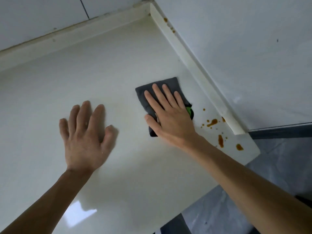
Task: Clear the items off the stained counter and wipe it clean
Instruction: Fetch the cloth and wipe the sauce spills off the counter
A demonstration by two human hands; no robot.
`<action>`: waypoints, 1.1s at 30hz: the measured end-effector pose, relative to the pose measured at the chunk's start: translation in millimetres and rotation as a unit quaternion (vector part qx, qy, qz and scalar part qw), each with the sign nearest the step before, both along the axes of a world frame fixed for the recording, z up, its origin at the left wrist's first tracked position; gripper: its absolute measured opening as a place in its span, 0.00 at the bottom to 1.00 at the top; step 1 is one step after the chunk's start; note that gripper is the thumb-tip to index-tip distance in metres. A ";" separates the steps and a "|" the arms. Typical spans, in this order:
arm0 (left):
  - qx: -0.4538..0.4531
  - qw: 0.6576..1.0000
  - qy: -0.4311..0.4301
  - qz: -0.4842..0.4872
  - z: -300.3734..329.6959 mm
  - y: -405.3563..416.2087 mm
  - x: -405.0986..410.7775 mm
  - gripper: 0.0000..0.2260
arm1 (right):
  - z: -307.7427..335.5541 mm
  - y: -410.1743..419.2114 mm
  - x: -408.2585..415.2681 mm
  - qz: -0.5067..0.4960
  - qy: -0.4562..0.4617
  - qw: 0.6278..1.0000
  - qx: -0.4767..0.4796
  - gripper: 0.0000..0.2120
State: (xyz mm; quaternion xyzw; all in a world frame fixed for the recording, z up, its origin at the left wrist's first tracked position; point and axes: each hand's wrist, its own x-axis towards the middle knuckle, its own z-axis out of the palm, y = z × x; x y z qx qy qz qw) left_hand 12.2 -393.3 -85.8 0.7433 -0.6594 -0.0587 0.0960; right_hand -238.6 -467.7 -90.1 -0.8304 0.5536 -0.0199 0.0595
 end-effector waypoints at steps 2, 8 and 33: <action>-0.005 1.000 -0.004 -0.001 -0.1 0.3 -0.5 0.27 | -2.0 27.3 -29.5 0.030 0.006 1.000 0.002 0.30; -0.014 1.000 -0.005 0.003 -4.3 0.9 0.6 0.27 | 3.6 -2.8 -56.6 -0.086 0.017 0.996 0.017 0.31; 0.021 1.000 0.009 0.007 -2.4 3.6 -0.5 0.28 | 5.4 -67.0 -18.6 -0.056 -0.016 0.997 0.059 0.31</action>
